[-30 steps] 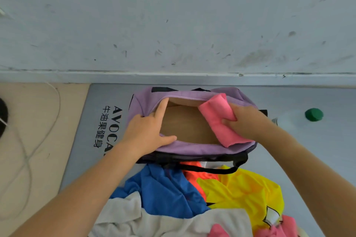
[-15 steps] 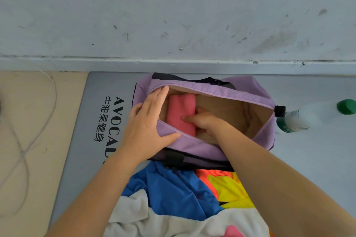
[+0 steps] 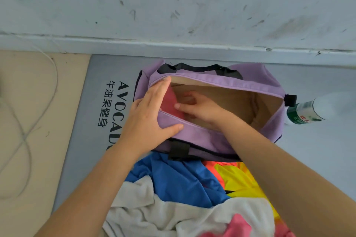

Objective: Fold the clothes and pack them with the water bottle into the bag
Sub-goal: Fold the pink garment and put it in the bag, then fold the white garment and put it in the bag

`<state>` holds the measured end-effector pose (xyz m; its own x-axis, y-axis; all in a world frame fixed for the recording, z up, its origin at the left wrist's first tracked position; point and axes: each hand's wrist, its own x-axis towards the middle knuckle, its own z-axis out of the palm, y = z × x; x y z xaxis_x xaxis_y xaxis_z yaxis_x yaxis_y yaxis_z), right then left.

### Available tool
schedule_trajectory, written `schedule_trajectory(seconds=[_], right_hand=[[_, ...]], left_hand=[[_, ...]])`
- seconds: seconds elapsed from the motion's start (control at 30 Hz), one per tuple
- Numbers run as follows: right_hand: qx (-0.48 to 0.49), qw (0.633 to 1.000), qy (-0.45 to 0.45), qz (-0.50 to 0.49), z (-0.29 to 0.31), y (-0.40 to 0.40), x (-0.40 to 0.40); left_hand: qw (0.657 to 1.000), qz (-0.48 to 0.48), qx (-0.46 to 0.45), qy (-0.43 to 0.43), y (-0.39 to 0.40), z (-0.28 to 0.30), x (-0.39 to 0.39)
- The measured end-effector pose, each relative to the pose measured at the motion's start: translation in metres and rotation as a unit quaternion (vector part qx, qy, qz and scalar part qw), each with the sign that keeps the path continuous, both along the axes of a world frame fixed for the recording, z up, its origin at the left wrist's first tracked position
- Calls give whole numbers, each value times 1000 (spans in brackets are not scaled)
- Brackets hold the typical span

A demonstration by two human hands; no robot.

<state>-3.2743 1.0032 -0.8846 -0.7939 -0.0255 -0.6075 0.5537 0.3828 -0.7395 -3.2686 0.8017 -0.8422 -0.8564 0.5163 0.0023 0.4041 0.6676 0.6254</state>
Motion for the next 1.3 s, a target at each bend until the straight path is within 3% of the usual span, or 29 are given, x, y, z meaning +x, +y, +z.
schedule_trajectory(seconds=[0.13, 0.27, 0.4, 0.53, 0.67, 0.77, 0.83, 0.9, 0.97, 1.0, 1.07, 1.13, 1.23, 1.3], right_hand=[[188, 974, 86, 94, 58, 63, 43], [368, 910, 116, 155, 112, 115, 67], [414, 882, 174, 144, 139, 133, 62], [424, 877, 192, 119, 148, 136, 53], [489, 842, 188, 128, 149, 127, 56], [481, 819, 308, 62, 134, 105, 78], [438, 836, 330, 12, 116, 87, 104], [361, 911, 196, 22, 94, 76, 133], [286, 951, -30, 112, 70, 72, 164], [266, 941, -121, 169, 61, 69, 181], [245, 922, -199, 224, 44, 59, 214], [255, 928, -179, 203, 30, 48, 239], [240, 953, -92, 163, 26, 44, 253], [205, 969, -37, 133, 41, 51, 251]], left_hand=[[999, 8, -45, 1, 2, 3, 2], [983, 20, -162, 81, 8, 19, -3], [970, 34, -191, 148, 10, 48, -26], [959, 37, -209, 189, 13, 70, -45], [962, 18, -240, 127, 15, 68, -45], [976, 22, -187, 110, 20, 62, -25], [981, 42, -116, 152, 28, 61, 4], [984, 67, -68, 150, 40, 57, 39], [995, 44, -79, 40, 52, 49, 75], [992, 18, -112, -47, 56, 41, 91], [963, -48, -179, -197, 60, 22, 120], [936, -97, -198, -274, 58, 6, 147], [929, -132, -231, -257, 50, -7, 173], [940, -107, -200, -255, 43, -6, 179]])
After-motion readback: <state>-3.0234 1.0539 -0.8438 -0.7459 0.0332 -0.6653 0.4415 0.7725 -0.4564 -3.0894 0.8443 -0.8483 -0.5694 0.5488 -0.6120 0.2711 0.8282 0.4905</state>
